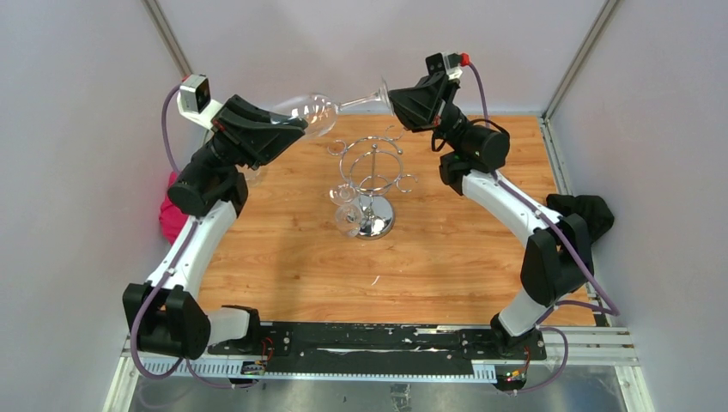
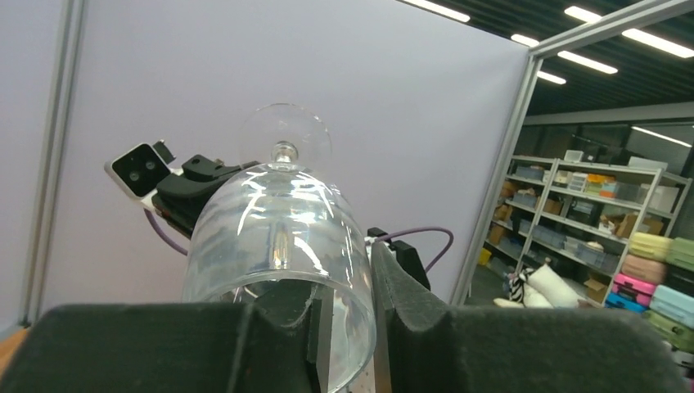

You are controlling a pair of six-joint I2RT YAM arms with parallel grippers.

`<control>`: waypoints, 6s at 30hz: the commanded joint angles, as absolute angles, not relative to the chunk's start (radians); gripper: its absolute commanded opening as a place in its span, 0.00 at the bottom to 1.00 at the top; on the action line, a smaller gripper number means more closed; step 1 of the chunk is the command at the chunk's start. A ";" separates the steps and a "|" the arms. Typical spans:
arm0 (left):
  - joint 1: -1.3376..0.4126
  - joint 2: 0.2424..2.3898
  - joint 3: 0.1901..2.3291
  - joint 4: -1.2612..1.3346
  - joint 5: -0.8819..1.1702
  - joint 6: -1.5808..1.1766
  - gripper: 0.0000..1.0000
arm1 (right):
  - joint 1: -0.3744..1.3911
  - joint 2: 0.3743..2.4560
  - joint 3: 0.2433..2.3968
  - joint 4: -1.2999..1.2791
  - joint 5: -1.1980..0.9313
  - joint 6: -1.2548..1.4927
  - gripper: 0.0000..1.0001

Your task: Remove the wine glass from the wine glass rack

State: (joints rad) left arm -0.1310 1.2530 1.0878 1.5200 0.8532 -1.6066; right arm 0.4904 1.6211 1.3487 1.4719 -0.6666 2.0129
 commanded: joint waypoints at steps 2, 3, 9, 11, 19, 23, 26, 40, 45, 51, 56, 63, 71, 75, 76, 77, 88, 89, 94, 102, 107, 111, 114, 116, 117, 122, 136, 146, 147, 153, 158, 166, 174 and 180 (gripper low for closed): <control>-0.137 1.239 1.056 1.585 0.852 -1.639 0.02 | 0.514 1.613 1.318 1.502 -0.722 1.966 0.00; -0.136 1.230 1.042 1.586 0.842 -1.638 0.01 | 0.514 1.608 1.314 1.502 -0.727 1.961 0.02; -0.116 1.147 0.969 1.565 0.770 -1.610 0.00 | 0.513 1.557 1.285 1.498 -0.729 1.930 0.43; -0.109 1.121 0.960 1.521 0.752 -1.583 0.00 | 0.513 1.539 1.281 1.493 -0.731 1.917 0.57; -0.035 1.073 0.955 1.434 0.681 -1.570 0.00 | 0.480 1.479 1.215 1.494 -0.695 1.891 0.96; 0.029 1.007 1.027 0.932 0.671 -1.292 0.00 | 0.398 1.424 1.151 1.435 -0.727 1.864 0.98; 0.032 0.960 1.197 0.261 0.528 -0.870 0.00 | 0.323 1.369 1.114 1.357 -0.776 1.834 0.99; 0.031 1.434 2.021 -0.896 0.147 -0.328 0.00 | 0.148 1.090 1.393 -0.069 -0.820 0.856 0.99; 0.028 1.629 2.169 -1.081 0.169 -0.233 0.00 | 0.132 1.072 1.453 -0.280 -0.719 0.694 0.99; -0.029 1.814 2.231 -1.204 0.073 -0.139 0.00 | 0.120 1.080 1.421 -0.313 -0.701 0.680 0.99; -0.059 1.900 2.225 -1.208 0.084 -0.122 0.00 | 0.117 1.083 1.395 -0.314 -0.693 0.677 0.99; -0.076 1.986 2.228 -1.203 0.105 -0.124 0.00 | 0.116 1.087 1.373 -0.313 -0.691 0.669 0.99; -0.078 2.069 2.264 -1.185 0.131 -0.128 0.00 | 0.115 1.083 1.350 -0.305 -0.690 0.661 0.99; -0.078 2.085 2.245 -1.124 0.143 -0.144 0.00 | 0.116 1.081 1.341 -0.304 -0.687 0.660 0.99; -0.078 2.097 2.252 -1.123 0.143 -0.147 0.00 | 0.115 1.082 1.338 -0.304 -0.687 0.661 0.99; -0.078 2.110 2.258 -1.123 0.144 -0.149 0.00 | 0.115 1.084 1.337 -0.302 -0.687 0.661 0.99; -0.078 2.163 2.253 -1.091 0.161 -0.155 0.00 | 0.115 1.092 1.333 -0.287 -0.692 0.670 0.99; -0.078 2.164 2.250 -1.087 0.163 -0.156 0.00 | 0.115 1.092 1.331 -0.287 -0.692 0.671 0.99; -0.078 2.164 2.232 -1.068 0.168 -0.160 0.00 | 0.115 1.094 1.323 -0.281 -0.695 0.675 0.99; -0.078 2.168 2.185 -1.039 0.161 -0.160 0.00 | 0.115 1.091 1.310 -0.273 -0.702 0.680 0.99; -0.078 2.163 2.175 -1.031 0.159 -0.164 0.00 | 0.115 1.087 1.300 -0.268 -0.704 0.682 0.99; -0.078 2.157 2.173 -1.031 0.159 -0.164 0.08 | 0.114 1.086 1.287 -0.256 -0.711 0.693 0.99; -0.078 2.149 2.173 -1.032 0.155 -0.166 0.18 | 0.115 1.084 1.279 -0.247 -0.721 0.703 0.99; -0.078 2.145 2.172 -1.032 0.155 -0.166 0.24 | 0.116 1.082 1.272 -0.240 -0.727 0.708 0.99; -0.078 2.142 2.173 -1.032 0.155 -0.166 0.28 | 0.115 1.079 1.268 -0.237 -0.730 0.709 0.99; -0.079 2.124 2.176 -1.032 0.153 -0.167 0.41 | 0.116 1.067 1.250 -0.218 -0.744 0.720 0.99; -0.084 2.044 2.209 -1.034 0.155 -0.183 0.51 | 0.115 1.039 1.175 -0.163 -0.780 0.762 0.99; -0.126 1.779 2.221 -1.026 0.166 -0.262 0.50 | 0.115 1.021 1.164 -0.172 -0.783 0.746 0.99; -0.137 1.729 2.196 -1.009 0.180 -0.275 0.50 | 0.115 1.020 1.166 -0.174 -0.780 0.741 0.99; -0.170 1.208 1.532 -0.300 0.446 -0.741 0.47 | 0.115 1.010 1.170 -0.188 -0.785 0.736 0.99; -0.221 0.980 1.159 -0.004 0.537 -1.096 0.41 | 0.115 0.987 1.163 -0.207 -0.790 0.728 0.99; -0.329 0.840 0.945 -0.171 0.383 -1.084 0.41 | 0.115 0.954 1.131 -0.212 -0.792 0.735 0.99; -0.331 0.820 0.868 -0.256 0.315 -1.024 0.47 | 0.115 0.941 1.128 -0.232 -0.789 0.730 0.99; -0.331 0.867 0.818 -0.228 0.306 -1.003 0.48 | 0.115 0.948 1.121 -0.232 -0.782 0.738 0.99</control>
